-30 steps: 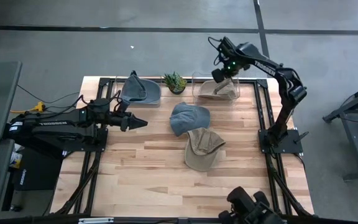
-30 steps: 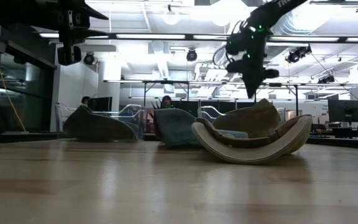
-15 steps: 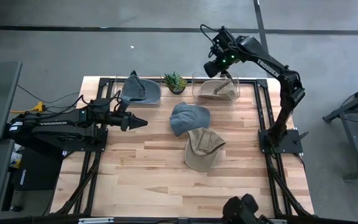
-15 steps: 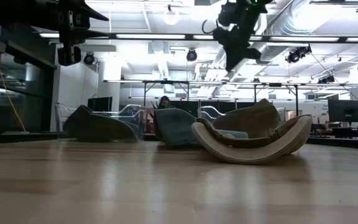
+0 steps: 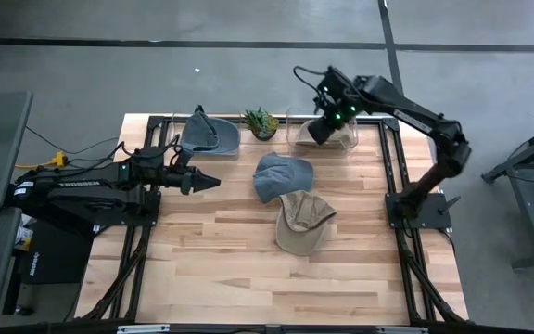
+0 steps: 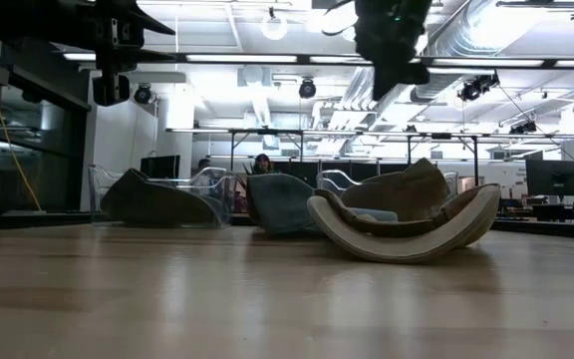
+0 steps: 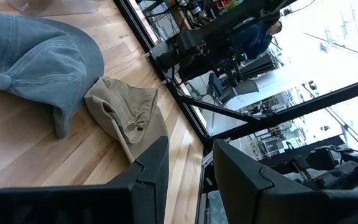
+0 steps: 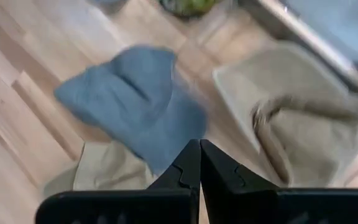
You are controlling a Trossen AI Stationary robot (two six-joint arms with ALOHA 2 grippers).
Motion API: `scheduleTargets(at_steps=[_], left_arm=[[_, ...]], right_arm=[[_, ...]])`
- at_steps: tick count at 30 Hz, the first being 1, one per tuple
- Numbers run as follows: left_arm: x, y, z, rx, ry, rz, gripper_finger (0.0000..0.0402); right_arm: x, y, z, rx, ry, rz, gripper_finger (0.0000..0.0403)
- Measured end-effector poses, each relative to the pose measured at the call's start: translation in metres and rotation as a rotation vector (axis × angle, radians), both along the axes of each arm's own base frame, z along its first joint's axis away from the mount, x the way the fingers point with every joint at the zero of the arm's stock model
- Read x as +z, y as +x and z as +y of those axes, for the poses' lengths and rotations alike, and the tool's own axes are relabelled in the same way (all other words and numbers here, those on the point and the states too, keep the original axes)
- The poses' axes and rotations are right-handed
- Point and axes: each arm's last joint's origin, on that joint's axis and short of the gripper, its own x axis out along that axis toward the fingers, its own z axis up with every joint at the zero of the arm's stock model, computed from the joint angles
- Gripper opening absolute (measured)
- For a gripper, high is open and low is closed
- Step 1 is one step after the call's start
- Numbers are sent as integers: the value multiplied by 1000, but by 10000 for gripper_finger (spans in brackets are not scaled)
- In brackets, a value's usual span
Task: Pick & Place hat
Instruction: Put the brown cap into the right transparent bin
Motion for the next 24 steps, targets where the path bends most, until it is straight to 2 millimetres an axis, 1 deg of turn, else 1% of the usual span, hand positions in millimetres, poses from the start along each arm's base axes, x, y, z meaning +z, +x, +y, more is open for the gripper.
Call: scheduleTargets(at_steps=[7,14,19,24], left_arm=[[0,0,0,10,1,1,105],[0,0,1,26,-8,3,105],[-2,3,1,36,-19,20,105],[-8,9,2,35,-31,61,105]], right_arm=[[-18,-33,41,-78,10,-75,0],[-38,-66,77,-168,6,-178,0],[-50,-81,96,-208,10,-241,0],[-61,-88,107,-224,14,-302,0]])
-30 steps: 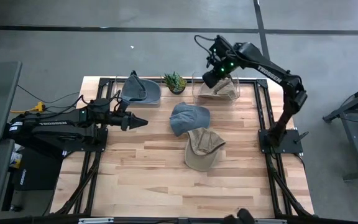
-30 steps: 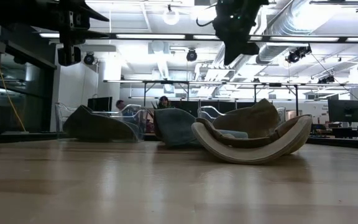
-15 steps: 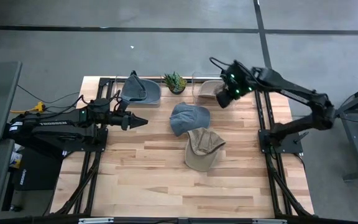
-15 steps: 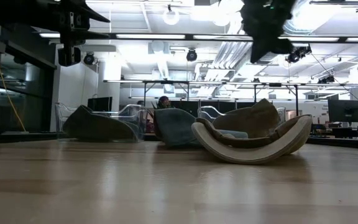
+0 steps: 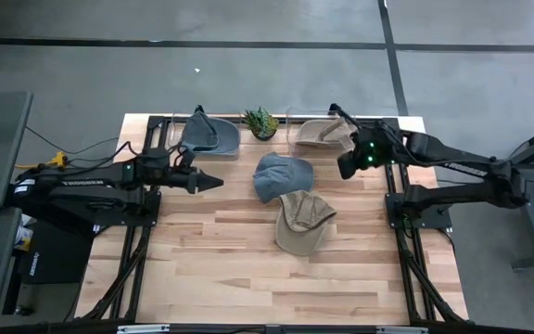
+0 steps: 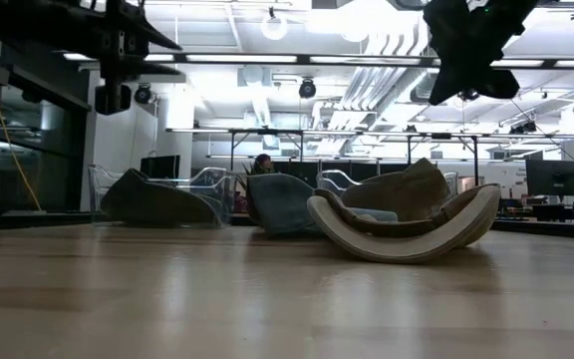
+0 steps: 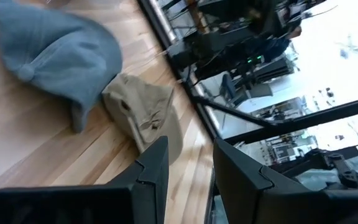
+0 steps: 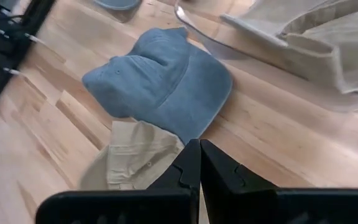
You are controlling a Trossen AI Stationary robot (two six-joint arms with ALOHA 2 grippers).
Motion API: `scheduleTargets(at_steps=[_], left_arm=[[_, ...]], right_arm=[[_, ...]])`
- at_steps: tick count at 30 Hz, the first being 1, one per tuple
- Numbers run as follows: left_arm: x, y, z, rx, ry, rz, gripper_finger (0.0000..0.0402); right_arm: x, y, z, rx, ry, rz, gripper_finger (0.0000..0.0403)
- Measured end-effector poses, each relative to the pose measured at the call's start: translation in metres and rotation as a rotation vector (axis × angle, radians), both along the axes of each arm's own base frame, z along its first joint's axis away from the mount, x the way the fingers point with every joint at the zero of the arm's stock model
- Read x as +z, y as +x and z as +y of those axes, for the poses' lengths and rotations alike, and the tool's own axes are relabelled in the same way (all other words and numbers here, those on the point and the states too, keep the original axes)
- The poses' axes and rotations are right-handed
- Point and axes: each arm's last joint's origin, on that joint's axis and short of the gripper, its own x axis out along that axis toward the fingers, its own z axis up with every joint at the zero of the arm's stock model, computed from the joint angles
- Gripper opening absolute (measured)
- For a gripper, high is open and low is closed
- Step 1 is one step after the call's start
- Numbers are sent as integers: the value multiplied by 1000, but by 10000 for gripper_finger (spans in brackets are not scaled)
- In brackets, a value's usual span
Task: Pick & Place hat
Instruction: Put the brown cap into the right transparent bin
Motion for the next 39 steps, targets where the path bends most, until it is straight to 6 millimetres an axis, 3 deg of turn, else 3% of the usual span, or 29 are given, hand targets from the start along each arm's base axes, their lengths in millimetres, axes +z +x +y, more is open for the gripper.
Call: scheduleTargets(at_steps=[13,20,27,39], left_arm=[[-19,24,4,29,-152,108,105],[-34,38,6,102,-392,177,105],[-54,52,9,203,-627,257,105],[-75,78,14,257,-701,221,106]], right_arm=[[-18,-1,19,11,44,12,0],[-25,-10,27,14,21,138,0],[-24,-21,31,8,-19,189,0],[-14,-42,35,21,-68,158,0]])
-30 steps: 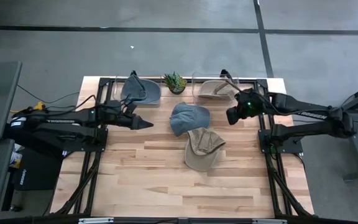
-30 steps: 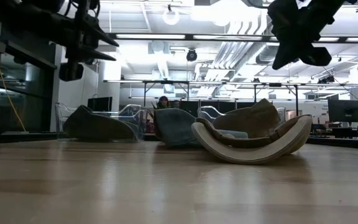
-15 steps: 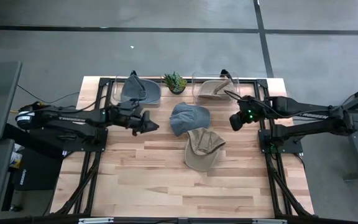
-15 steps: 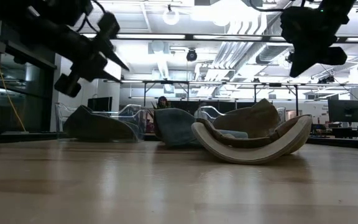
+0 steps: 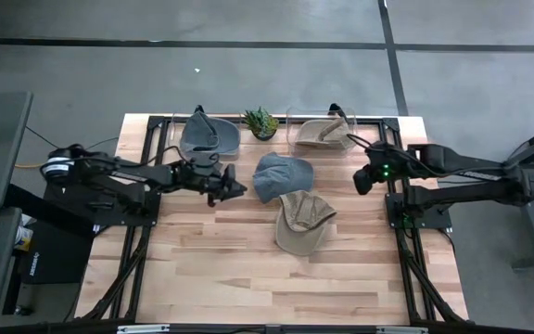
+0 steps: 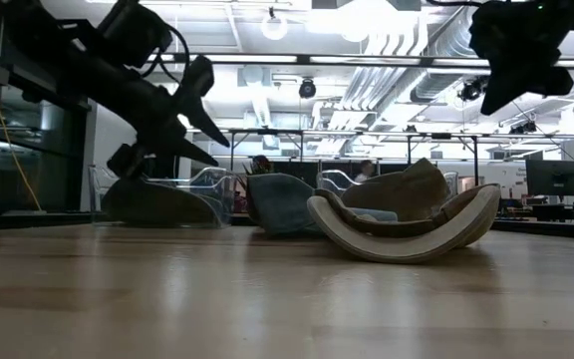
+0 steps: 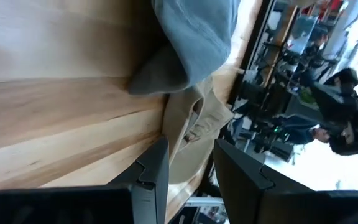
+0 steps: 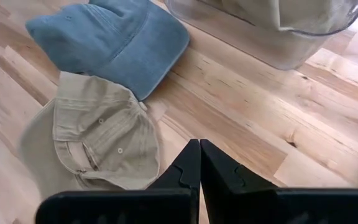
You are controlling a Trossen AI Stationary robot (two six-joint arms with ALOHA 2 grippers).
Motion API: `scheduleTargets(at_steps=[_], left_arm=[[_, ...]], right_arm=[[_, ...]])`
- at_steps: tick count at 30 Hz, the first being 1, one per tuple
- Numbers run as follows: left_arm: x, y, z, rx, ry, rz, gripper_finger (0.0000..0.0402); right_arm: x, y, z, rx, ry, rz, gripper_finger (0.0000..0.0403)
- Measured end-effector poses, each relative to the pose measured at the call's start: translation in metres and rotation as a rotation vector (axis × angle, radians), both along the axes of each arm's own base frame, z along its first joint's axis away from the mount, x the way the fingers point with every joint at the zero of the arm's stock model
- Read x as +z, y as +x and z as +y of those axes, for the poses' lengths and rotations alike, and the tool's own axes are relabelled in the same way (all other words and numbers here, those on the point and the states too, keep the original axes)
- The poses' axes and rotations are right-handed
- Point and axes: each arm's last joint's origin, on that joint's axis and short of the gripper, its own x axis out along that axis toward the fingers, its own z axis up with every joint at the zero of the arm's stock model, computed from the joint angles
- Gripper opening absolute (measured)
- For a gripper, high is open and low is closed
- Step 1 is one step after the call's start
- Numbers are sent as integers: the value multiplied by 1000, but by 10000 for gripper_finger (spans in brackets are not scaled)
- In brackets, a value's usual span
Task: Pick & Place hat
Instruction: Put the brown cap into the right transparent bin
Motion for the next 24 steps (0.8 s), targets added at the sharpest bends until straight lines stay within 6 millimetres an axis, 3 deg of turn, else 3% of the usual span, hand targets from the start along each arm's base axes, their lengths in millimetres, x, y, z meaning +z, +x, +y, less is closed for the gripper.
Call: scheduleTargets(at_steps=[15,24], left_arm=[[-7,2,3,89,28,38,146],[-7,2,3,91,31,40,148]], right_arm=[[0,-2,1,-24,40,-21,0],[-46,2,5,-12,212,-132,0]])
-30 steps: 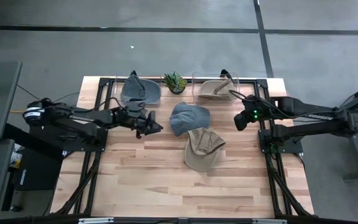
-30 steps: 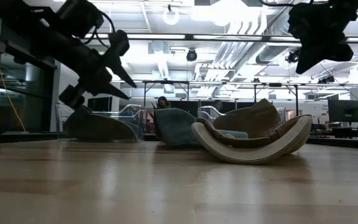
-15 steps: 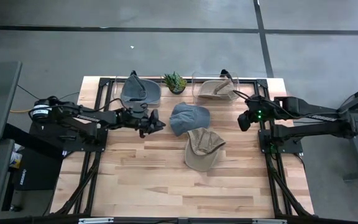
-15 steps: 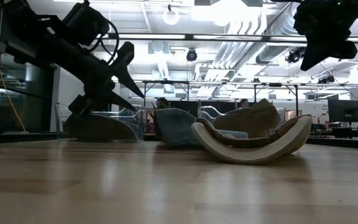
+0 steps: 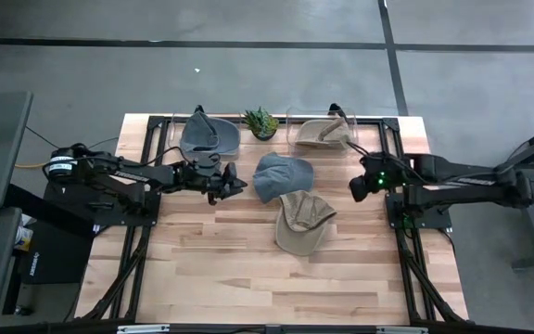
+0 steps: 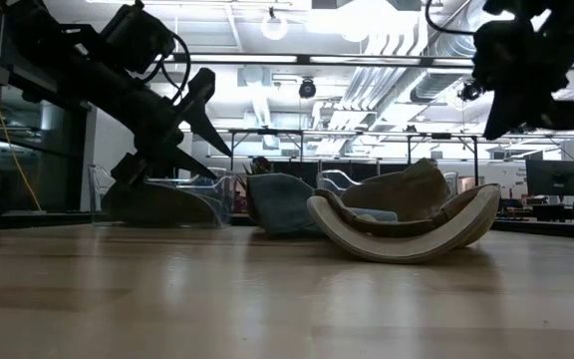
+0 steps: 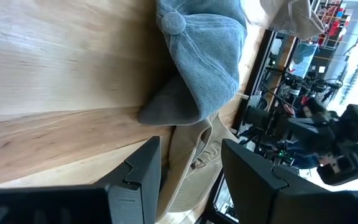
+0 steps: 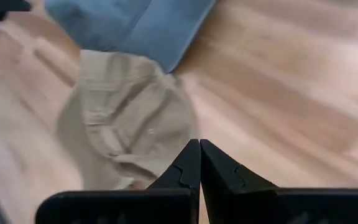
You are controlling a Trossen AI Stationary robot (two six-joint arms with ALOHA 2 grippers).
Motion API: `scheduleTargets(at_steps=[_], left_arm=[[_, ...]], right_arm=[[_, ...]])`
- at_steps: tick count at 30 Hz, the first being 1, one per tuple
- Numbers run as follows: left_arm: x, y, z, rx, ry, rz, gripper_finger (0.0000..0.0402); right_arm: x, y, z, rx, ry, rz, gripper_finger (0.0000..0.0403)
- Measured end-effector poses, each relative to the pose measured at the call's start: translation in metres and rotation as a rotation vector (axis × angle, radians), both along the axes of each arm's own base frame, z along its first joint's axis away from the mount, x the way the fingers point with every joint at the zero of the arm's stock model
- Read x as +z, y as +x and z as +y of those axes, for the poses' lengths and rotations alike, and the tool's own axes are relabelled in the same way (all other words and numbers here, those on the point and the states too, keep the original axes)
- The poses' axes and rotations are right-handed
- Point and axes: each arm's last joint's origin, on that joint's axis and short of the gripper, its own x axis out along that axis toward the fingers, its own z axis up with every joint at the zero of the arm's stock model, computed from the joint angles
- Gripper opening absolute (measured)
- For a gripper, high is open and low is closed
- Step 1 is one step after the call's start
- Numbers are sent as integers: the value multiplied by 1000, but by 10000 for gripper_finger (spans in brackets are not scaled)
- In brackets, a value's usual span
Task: Pick & Place hat
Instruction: Put the brown cap into the right transparent bin
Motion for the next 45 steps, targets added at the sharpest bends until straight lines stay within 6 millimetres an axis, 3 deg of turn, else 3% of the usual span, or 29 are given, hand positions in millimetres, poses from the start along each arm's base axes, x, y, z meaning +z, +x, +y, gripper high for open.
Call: scheduleTargets(at_steps=[8,20,25,30,38,45], left_arm=[[0,0,0,-4,6,1,148],[0,0,0,-7,5,1,147],[0,0,0,-10,3,1,147],[0,0,0,-13,2,1,147],[0,0,-2,-62,-23,-3,147],[0,0,-3,-88,-30,-5,147]], right_arm=[[-14,5,5,210,-38,-117,0],[-14,6,24,778,-323,-130,0],[-16,9,31,833,-326,-127,6],[-21,16,39,895,-311,-104,44],[-20,36,56,989,-301,-234,120],[-26,41,61,1021,-326,-203,162]])
